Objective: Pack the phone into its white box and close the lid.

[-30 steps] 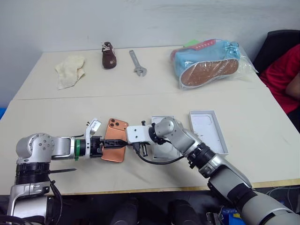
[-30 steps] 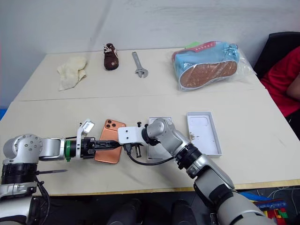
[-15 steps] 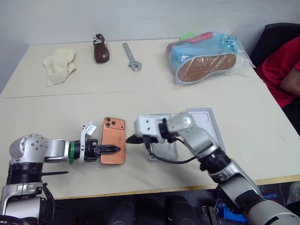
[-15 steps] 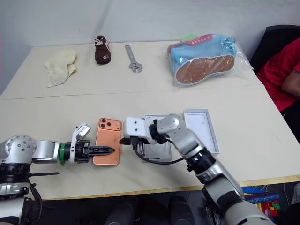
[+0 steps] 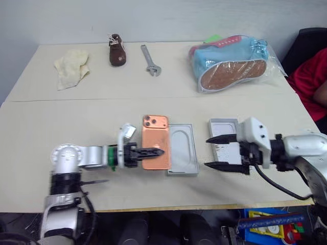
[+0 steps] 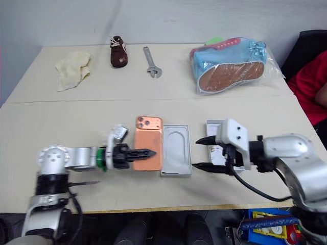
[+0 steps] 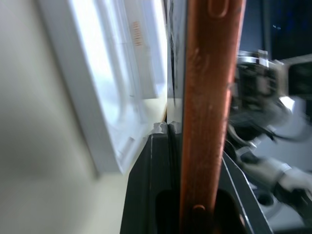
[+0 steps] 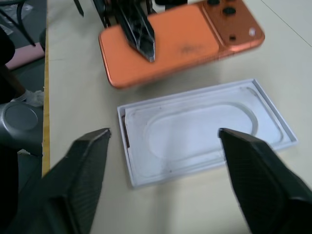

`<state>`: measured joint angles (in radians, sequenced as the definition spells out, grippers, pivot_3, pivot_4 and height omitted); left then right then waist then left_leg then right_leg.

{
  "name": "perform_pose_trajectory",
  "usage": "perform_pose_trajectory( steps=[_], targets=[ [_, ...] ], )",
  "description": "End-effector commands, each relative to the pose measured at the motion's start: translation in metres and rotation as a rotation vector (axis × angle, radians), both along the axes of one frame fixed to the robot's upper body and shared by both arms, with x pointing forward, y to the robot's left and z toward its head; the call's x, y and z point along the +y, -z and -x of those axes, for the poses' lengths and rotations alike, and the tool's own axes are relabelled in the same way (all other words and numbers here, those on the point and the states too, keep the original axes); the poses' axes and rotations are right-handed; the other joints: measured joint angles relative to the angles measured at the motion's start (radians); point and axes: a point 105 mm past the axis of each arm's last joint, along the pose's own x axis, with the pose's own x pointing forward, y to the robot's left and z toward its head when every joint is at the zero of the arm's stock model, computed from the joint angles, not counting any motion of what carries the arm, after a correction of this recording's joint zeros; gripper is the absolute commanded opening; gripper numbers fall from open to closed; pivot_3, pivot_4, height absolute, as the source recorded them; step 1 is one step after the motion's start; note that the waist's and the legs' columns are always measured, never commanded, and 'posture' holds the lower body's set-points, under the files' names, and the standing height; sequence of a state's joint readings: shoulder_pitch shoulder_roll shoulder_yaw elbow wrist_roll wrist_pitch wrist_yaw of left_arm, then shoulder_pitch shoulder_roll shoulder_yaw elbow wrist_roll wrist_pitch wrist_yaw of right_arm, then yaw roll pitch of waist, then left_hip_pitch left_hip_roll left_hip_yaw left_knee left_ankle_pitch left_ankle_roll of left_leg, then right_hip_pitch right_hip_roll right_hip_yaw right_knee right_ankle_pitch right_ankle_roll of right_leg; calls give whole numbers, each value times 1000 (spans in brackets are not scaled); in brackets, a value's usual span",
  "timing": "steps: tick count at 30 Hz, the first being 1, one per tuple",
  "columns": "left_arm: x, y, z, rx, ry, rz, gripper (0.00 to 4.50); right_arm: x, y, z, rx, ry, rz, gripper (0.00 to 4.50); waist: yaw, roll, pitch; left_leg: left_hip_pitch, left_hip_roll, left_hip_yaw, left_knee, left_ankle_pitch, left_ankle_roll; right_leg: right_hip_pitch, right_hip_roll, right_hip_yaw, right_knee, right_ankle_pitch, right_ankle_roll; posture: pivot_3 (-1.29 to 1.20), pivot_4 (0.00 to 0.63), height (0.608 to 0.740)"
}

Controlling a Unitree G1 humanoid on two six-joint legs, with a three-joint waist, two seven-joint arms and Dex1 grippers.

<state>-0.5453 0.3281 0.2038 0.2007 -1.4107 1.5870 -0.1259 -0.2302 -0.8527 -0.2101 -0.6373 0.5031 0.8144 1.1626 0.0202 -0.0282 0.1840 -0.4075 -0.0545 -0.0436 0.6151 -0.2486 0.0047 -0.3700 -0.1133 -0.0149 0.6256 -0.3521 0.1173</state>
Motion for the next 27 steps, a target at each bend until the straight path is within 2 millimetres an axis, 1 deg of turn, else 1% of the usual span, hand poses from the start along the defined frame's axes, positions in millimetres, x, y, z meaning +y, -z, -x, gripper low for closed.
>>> perform_pose_trajectory(
  steps=[1, 3, 5, 9, 15, 17, 19, 23, 27],
  targets=[
    [-22, -9, -7, -41, -4, -3, 116, -2, -9, 6, -59, 39, -2, 4500, 5, -2, 1, 0, 0, 0, 0, 0, 0, 0, 0, 0, 0, 0, 0, 0, 150, 740],
    [-36, -2, -11, -23, -2, -56, 116, -2, -7, 7, -65, 67, -6, 4500, 9, -2, 1, -1, 0, 0, 1, 0, 0, 0, 0, -1, 0, 0, 0, 0, 150, 740],
    [-46, 1, -11, -8, 23, -94, 116, -3, -5, 7, -80, 88, -1, 4500, 10, -2, 1, -1, -1, 0, 2, 0, 0, 0, 1, -4, 0, 0, 1, 0, 150, 740],
    [-52, 3, -11, -26, 39, -150, 116, -3, -4, 5, -92, 119, -5, 4500, 6, -3, 2, 0, -1, 3, 3, 0, 0, 0, 1, -6, 1, 1, 2, 0, 150, 740],
    [-61, 5, -22, -15, 2, -181, 116, -4, -2, 4, -99, 142, -11, 4500, 12, -3, 2, 0, -1, 3, 5, 0, 0, 1, 2, -7, 2, 1, 2, 0, 150, 740],
    [-63, 5, -22, -17, 13, -191, 831, -5, -1, 4, -96, 149, -13, 4500, 12, -4, 2, 0, -1, 3, 5, 0, 0, 1, 2, -7, 1, 1, 2, 0, 150, 740],
    [-65, 2, -20, -21, 32, -173, 1346, -5, 0, 5, -92, 153, -14, 4500, 12, -4, 2, 0, -1, 3, 5, 0, 0, 1, 2, -7, 1, 1, 2, 0, 150, 740],
    [-66, -6, -17, -52, 69, -153, 2573, -6, 1, 5, -90, 163, -16, 4500, 11, -4, 2, 0, -1, 3, 6, 0, 0, 2, 2, -7, 2, 1, 2, 0, 150, 740],
    [-64, -12, -14, -102, 115, -171, 3821, -5, 1, 6, -89, 168, -26, 4500, 7, -3, 2, 1, 0, 3, 6, 0, 0, 3, 3, -7, 2, 1, 2, 0, 150, 740]
  ],
)
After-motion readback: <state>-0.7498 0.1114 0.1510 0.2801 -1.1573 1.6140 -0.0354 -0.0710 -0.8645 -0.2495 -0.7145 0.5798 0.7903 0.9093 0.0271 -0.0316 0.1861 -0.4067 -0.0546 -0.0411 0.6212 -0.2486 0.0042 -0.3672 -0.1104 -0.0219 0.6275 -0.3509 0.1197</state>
